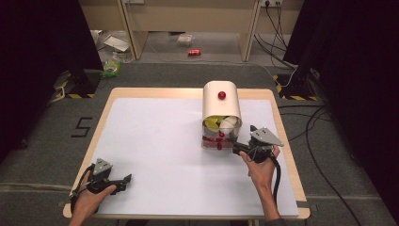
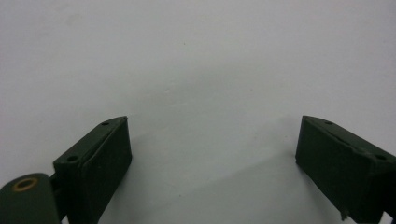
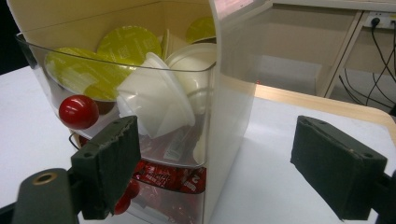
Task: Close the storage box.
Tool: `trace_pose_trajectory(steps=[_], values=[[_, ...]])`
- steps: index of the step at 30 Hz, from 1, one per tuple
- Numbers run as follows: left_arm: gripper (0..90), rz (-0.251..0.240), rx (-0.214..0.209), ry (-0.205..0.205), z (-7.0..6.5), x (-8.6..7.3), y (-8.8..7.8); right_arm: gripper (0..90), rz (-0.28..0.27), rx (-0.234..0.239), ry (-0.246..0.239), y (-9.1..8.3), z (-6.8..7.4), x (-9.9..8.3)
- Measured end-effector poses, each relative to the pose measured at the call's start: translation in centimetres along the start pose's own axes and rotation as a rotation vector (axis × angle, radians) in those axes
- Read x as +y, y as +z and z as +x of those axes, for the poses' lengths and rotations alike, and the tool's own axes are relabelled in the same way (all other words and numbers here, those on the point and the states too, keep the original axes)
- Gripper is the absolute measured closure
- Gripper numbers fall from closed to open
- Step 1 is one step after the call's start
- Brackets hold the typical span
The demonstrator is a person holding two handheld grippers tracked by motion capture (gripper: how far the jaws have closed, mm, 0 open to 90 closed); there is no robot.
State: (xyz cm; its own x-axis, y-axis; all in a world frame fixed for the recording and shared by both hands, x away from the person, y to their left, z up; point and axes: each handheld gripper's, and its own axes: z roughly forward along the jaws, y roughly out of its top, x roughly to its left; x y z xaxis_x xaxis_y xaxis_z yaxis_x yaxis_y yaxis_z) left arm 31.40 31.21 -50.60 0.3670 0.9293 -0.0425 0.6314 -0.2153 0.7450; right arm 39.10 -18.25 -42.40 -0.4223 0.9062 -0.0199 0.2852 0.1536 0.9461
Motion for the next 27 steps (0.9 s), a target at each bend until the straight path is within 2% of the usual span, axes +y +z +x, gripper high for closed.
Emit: trace_pose_trajectory(steps=[6,12,16,27], values=[[9.6,0.000,0.000,0.000,0.0,0.0,0.0,15.7,0.004,0.001,0.001,0.0,0.0,0.0],[9.6,-0.001,-0.003,-0.002,0.0,0.0,0.0,19.4,0.003,0.011,0.010,-0.1,0.0,0.0],[9.6,-0.001,-0.004,-0.002,0.1,0.0,0.0,19.4,-0.002,-0.004,-0.011,-0.6,-0.1,0.1],[9.6,-0.001,-0.005,-0.003,0.1,0.0,0.0,18.6,-0.001,-0.004,-0.003,-2.1,-0.7,0.0]])
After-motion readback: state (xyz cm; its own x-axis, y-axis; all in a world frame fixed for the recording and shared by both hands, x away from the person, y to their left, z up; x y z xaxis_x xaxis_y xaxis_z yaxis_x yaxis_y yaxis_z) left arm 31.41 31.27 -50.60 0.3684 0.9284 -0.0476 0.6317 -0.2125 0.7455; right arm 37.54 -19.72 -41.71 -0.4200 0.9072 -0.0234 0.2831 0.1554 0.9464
